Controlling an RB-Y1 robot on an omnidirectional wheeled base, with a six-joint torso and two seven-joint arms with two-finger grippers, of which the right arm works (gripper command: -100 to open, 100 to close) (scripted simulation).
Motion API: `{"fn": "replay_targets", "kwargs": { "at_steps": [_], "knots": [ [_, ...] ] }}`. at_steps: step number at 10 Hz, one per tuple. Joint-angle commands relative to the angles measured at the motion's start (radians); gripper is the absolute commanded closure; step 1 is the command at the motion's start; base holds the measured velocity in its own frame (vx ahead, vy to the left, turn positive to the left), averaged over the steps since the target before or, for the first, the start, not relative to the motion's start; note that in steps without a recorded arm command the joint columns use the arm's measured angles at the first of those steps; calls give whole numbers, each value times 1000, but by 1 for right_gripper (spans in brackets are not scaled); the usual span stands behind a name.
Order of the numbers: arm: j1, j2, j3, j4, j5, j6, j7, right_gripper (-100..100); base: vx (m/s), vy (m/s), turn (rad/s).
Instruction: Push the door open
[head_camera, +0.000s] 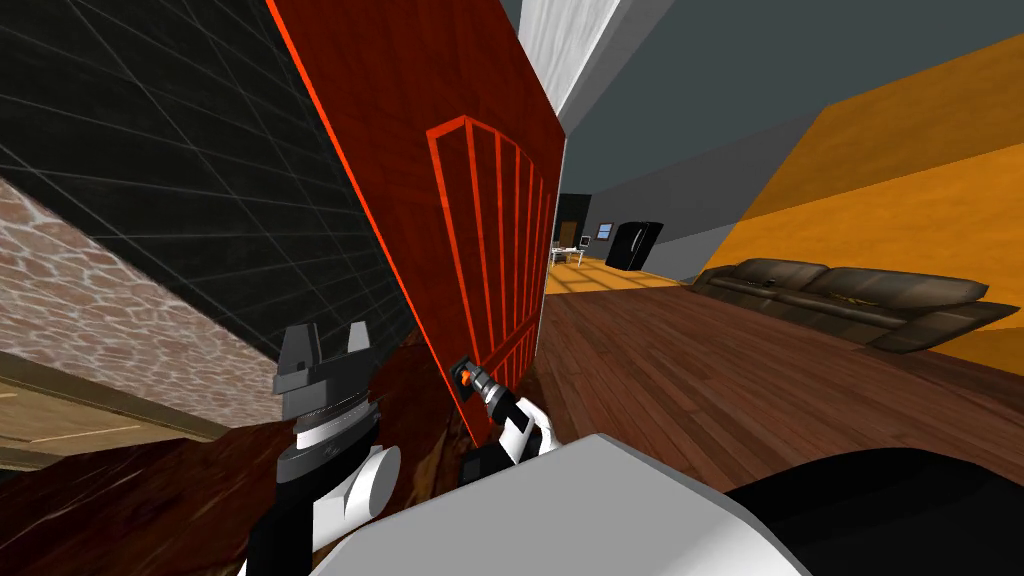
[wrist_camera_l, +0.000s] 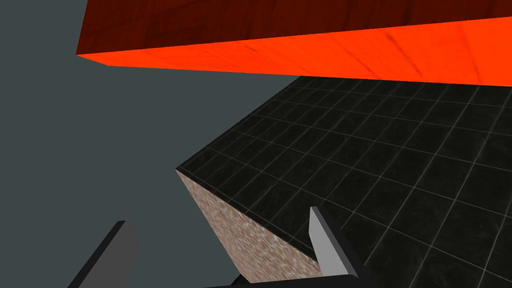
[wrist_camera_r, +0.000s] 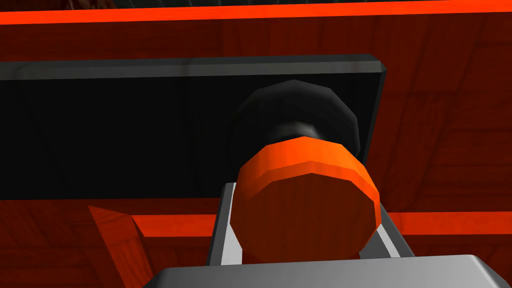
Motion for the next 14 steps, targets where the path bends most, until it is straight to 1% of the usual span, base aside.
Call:
{"fn": "replay_targets", "kwargs": {
  "at_steps": [1,3,4,5,6,7,8,9,10,12,14],
  "knots": [
    [13,7,1,-9,-6,8,9,100,92,219,-211],
    [26,31,11,-22,-10,12,17,100,52,180,-200],
    [22,24,4,-17,-7,5,17,100,21,67,-58],
    [19,2,-15,-17,-11,4,21,100,59,119,-46],
    [17,-6,-24,-15,-12,4,22,100,69,186,-143],
    [15,-13,-35,-13,-14,5,23,100,55,171,-33],
    [15,-13,-35,-13,-14,5,23,100,42,123,-39],
    [12,-19,-52,-10,-17,6,25,100,51,144,-49],
    [10,-19,-64,-8,-19,6,26,100,66,185,-76],
    [5,-11,-88,-4,-23,7,29,100,68,210,-90],
    [1,8,-109,0,-27,8,31,100,71,184,-71]
  ]
}}
